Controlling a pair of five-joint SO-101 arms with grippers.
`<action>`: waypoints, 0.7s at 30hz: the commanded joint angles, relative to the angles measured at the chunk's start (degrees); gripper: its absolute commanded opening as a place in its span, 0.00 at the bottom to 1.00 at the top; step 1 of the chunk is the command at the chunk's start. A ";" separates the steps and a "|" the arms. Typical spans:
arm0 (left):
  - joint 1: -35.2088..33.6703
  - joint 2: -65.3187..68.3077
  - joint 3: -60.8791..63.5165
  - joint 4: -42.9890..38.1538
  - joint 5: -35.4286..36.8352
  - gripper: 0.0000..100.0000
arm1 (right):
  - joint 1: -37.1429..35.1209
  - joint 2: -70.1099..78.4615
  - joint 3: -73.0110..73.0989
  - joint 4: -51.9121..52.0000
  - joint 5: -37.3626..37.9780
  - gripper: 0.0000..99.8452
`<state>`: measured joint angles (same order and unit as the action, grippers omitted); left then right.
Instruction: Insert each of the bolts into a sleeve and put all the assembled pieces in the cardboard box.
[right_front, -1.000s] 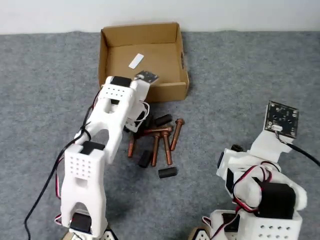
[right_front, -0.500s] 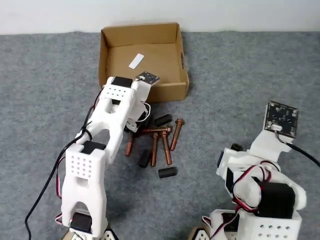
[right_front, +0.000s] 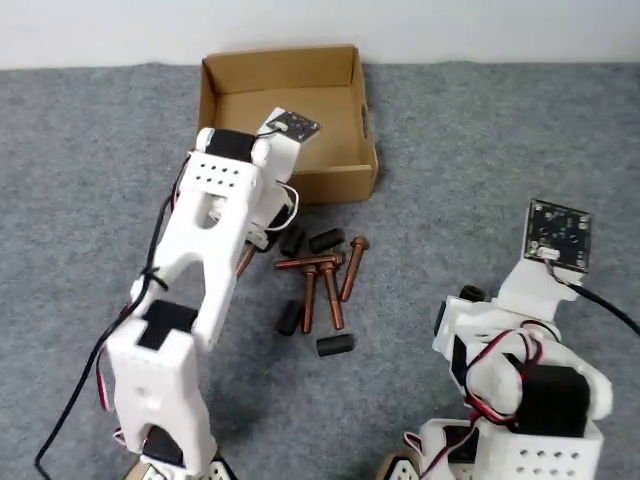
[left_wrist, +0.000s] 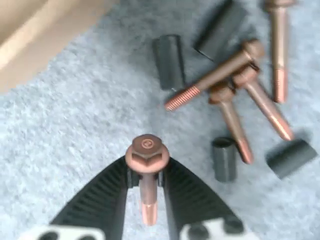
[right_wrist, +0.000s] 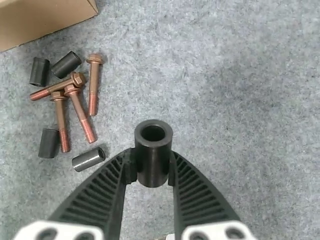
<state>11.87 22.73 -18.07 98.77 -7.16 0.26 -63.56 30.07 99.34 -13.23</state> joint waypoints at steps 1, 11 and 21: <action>1.14 -11.96 4.70 1.76 3.52 0.01 | 0.40 -0.48 -0.88 0.57 0.79 0.01; 0.70 -43.87 14.64 -2.29 6.42 0.00 | 3.38 -10.59 0.70 -0.31 9.93 0.01; 0.09 -70.77 42.51 -22.15 21.71 0.00 | 2.95 -25.27 21.71 -16.48 10.99 0.01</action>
<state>12.13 -39.34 18.42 83.38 10.86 3.08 -84.84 48.53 88.44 -3.12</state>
